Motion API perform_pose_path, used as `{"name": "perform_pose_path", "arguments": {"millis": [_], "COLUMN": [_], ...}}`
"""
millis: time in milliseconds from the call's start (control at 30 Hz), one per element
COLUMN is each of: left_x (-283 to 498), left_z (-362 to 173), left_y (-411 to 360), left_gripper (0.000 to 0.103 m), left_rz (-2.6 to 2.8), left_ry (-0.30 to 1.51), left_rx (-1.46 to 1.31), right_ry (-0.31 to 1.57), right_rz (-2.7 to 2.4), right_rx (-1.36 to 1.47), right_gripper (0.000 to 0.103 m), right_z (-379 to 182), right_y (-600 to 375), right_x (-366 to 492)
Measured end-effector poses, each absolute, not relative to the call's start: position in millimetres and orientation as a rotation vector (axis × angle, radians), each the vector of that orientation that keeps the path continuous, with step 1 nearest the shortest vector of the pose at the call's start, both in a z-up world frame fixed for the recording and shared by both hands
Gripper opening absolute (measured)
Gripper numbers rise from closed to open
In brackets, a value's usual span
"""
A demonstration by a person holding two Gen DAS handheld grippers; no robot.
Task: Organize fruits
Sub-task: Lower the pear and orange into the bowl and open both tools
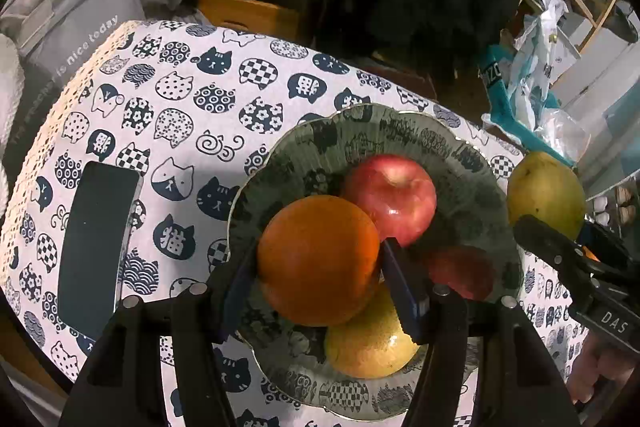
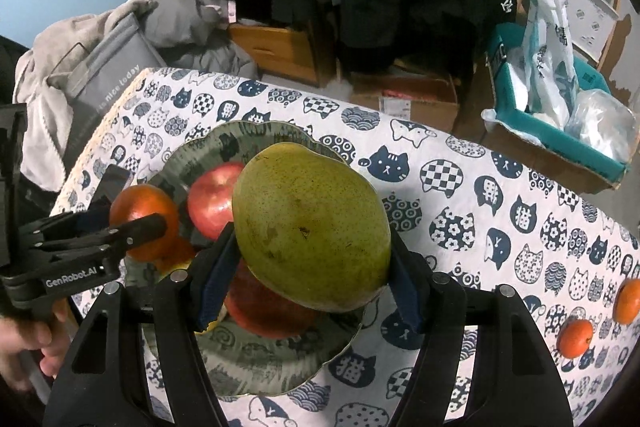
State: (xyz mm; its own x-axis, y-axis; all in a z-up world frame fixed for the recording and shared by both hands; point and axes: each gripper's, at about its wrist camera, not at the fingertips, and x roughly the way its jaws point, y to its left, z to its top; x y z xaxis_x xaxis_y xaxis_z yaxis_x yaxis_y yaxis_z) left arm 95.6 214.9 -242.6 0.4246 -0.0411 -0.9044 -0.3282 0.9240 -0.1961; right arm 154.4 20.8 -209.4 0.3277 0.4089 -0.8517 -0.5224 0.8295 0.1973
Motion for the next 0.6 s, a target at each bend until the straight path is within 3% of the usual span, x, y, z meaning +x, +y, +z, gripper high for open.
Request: {"name": "perform_pose_path", "arguments": {"millis": [600], "left_x": [97.3], "left_z": [-237.3], "left_y": [217.6], "left_gripper": [0.068], "left_rz": [0.2], "left_ry": [1.102], "left_rx": [-0.367], "right_ry": [1.115], "right_rz": [0.63], "right_rx": [-0.132], "right_gripper": [0.07], "right_z": [-225.5], "right_y": [32.8], "right_x": [158.9]}}
